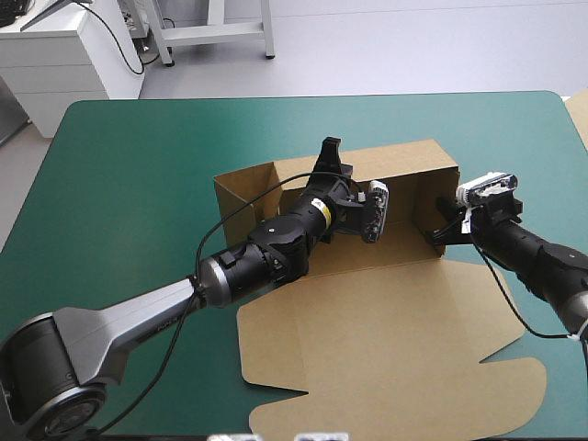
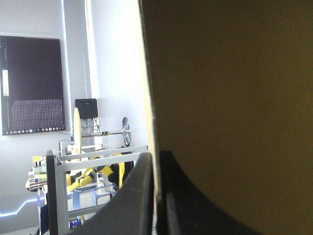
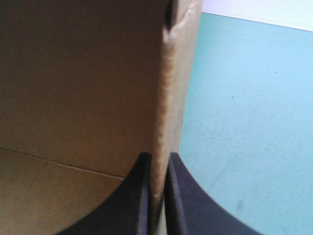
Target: Fold the box
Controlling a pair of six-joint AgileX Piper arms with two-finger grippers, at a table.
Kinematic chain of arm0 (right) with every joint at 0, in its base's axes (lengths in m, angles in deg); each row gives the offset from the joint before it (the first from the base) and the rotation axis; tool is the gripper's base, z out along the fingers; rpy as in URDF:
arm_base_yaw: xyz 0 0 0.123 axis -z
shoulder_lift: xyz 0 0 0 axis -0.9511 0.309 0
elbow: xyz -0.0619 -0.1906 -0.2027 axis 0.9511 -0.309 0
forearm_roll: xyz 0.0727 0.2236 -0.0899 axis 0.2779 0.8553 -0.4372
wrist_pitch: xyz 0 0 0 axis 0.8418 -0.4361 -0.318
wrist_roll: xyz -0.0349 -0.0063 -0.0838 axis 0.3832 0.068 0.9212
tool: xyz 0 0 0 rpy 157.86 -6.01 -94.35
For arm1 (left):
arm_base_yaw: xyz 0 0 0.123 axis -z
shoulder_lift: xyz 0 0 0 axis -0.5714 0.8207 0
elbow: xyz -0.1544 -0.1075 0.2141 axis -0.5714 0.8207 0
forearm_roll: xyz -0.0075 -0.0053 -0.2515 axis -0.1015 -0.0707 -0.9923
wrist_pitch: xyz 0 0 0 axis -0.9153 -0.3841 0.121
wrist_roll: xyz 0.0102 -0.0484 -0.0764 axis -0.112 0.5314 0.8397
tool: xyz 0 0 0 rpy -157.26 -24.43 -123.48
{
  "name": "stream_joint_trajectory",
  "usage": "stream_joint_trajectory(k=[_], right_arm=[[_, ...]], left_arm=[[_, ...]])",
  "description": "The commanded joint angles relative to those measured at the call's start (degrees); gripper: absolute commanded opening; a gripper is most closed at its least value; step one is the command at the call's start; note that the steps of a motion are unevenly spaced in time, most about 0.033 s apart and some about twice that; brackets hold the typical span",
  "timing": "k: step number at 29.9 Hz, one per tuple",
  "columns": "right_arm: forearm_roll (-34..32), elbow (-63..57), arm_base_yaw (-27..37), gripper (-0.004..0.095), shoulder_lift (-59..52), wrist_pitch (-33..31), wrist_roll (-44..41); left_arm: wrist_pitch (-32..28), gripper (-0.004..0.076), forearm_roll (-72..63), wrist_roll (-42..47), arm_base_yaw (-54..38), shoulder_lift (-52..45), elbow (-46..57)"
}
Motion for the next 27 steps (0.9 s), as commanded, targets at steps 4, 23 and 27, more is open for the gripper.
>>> stream_joint_trajectory(k=[4,23,27], right_arm=[[0.9,1.6,-0.6,-0.0009,-3.5,-1.5,-0.3],[-3.4,1.6,-3.3,-0.0010,-3.5,13.6,-7.5],[-3.4,1.6,-3.3,-0.0010,-3.5,13.4,-7.6]], left_arm=[[-4.2,0.0036,1.1,1.3,1.0,-2.7,-1.8],[-2.1,0.0421,1.1,22.7,10.3,-7.9,-1.8],[8.3,0.0406,1.2,22.7,13.7,-9.9,-1.8]])
